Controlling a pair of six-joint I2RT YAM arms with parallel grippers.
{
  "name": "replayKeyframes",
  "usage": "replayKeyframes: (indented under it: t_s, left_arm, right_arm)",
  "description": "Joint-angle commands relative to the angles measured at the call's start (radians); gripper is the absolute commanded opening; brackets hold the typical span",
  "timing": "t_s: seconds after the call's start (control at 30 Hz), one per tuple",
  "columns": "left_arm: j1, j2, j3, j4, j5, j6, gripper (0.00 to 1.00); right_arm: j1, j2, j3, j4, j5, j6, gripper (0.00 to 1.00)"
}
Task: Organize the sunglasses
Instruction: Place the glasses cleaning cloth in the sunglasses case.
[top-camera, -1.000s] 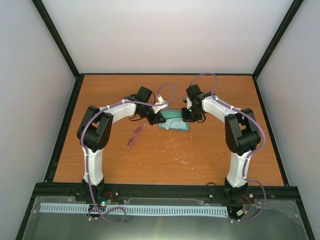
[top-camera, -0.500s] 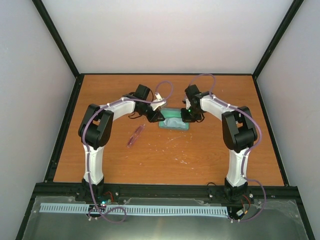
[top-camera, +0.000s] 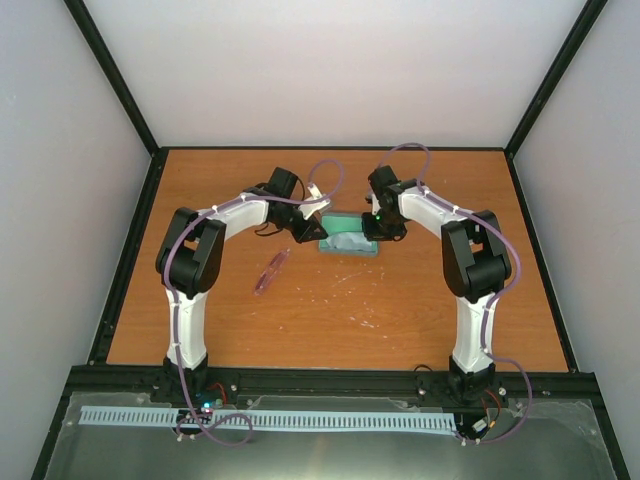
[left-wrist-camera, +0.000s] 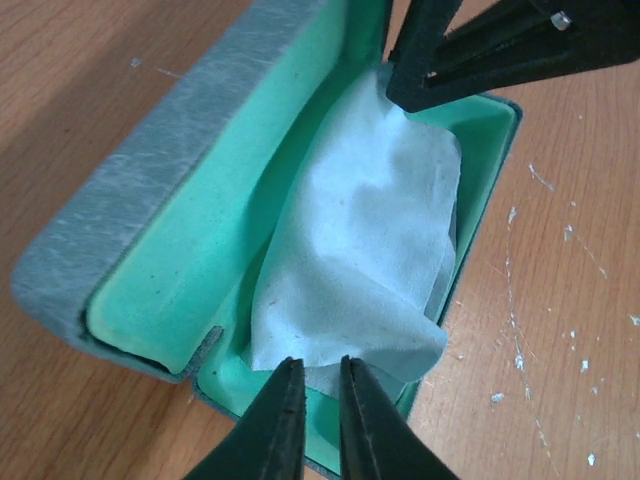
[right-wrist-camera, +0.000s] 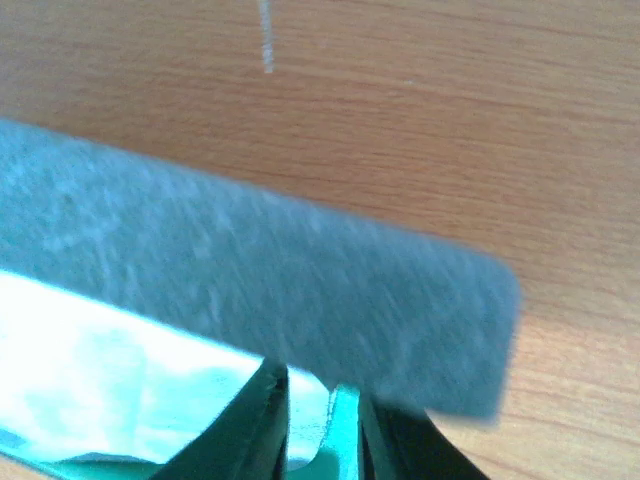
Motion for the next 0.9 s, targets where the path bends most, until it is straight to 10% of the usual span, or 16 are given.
replayKeyframes:
  t_s: [0.0, 0.57, 0.87]
  left_arm:
    - [0.011, -0.021, 0.033, -0.019, 0.04, 0.006, 0.11]
    - [-0.021, -0.077, -0.094, 0.034, 0.044, -0.011, 0.03]
    - [-0.02, -0.127, -0.098, 0.027, 0.021, -0.019, 0.22]
  right_arm:
    - [0.008, -0.059, -0.019, -0.017, 0.057, 0.028, 0.23]
    - [0.057, -0.163, -0.233, 0.038, 0.033, 0.08, 0.14]
    - [0.06, -0.228, -0.234, 0.023, 0.102, 0.11, 0.15]
